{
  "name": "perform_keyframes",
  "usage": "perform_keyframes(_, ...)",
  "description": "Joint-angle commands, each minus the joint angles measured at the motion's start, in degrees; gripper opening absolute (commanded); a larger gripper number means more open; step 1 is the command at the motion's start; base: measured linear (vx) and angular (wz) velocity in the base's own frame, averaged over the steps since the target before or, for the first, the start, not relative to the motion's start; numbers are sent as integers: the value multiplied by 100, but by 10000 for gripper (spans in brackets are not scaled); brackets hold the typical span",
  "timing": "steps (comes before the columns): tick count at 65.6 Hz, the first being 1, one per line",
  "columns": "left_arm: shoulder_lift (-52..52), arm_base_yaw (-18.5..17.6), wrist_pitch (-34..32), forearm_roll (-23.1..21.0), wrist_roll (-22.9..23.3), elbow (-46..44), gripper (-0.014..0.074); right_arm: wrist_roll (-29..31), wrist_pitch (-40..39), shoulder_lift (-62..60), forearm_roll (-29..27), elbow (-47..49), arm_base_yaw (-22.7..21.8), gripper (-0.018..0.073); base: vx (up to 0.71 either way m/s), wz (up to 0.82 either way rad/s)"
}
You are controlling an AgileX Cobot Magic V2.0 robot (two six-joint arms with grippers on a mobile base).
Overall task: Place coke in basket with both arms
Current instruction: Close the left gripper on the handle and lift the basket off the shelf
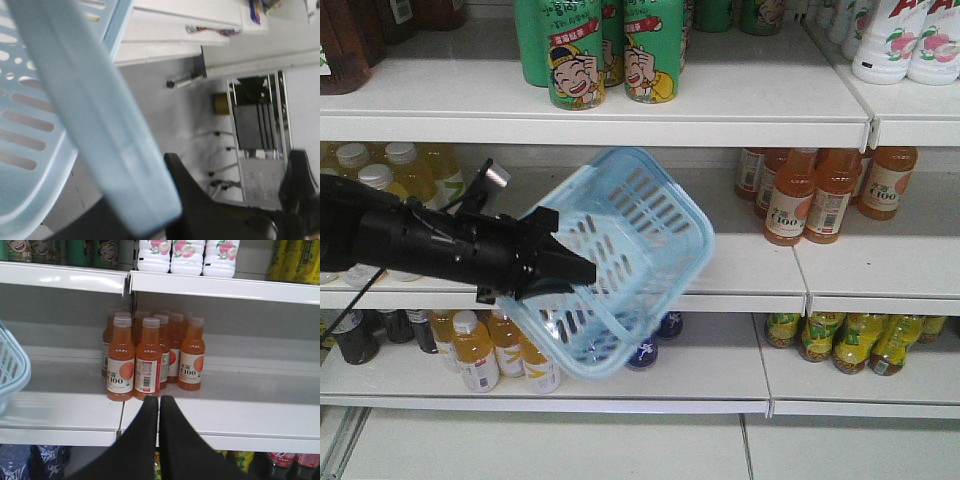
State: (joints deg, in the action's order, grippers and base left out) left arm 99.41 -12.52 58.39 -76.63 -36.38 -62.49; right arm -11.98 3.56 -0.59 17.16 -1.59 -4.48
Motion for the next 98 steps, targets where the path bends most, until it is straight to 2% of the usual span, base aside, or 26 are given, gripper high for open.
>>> perform_keyframes(1, -694, -367, 656, -273, -164, 304, -8, 51, -387, -75, 62, -44, 4, -2, 0, 0)
perform_keyframes(14, -1498, -930, 922, -259, -164, 739, -7, 51, -387, -75, 62, -44, 4, -2, 0, 0)
perform_keyframes(23, -2086, -1083, 879, -348, -164, 747, -6, 51, -387, -75, 62, -44, 4, -2, 0, 0)
perform_keyframes(42, -2964, -1087, 587, -891, -164, 747, -6, 51, -387, -75, 62, -44, 4, -2, 0, 0)
perform_keyframes(62, -3049, -1087, 571, -1328, -164, 747, -6, 51, -387, -75, 62, -44, 4, -2, 0, 0)
perform_keyframes(98, -3049, -1087, 559, -1207, -164, 747, -6, 51, -387, -75, 62, -44, 4, -2, 0, 0)
